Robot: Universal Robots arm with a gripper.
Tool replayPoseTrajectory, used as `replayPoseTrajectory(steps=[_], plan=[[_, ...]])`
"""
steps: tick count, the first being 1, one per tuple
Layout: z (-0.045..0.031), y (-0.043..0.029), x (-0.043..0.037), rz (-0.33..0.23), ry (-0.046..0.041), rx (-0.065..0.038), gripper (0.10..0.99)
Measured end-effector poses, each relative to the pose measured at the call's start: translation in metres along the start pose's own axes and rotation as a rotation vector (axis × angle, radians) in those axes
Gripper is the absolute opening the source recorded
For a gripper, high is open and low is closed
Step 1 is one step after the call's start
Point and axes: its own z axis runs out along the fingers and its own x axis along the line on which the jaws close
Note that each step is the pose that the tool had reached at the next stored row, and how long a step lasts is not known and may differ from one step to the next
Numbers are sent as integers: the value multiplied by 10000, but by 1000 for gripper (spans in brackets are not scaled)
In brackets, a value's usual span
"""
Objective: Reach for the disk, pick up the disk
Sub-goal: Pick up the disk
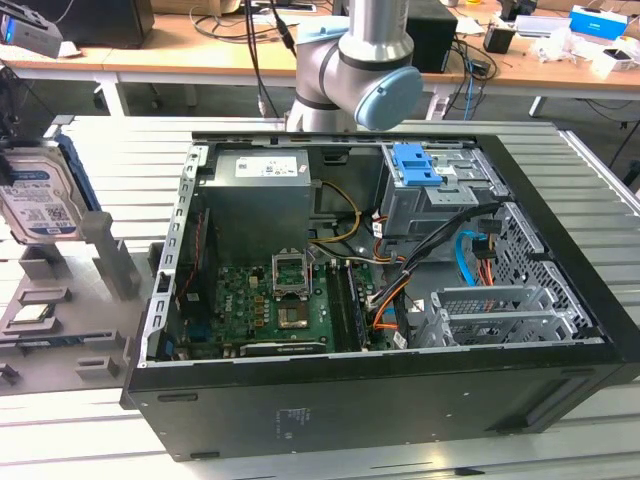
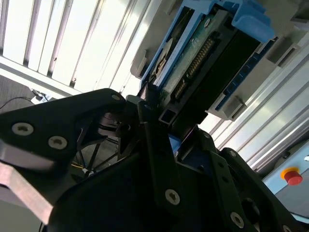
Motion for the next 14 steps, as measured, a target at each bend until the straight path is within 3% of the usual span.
replayPoseTrajectory(steps=[14], plan=[[-228,-9,2,0,0,-1,369]])
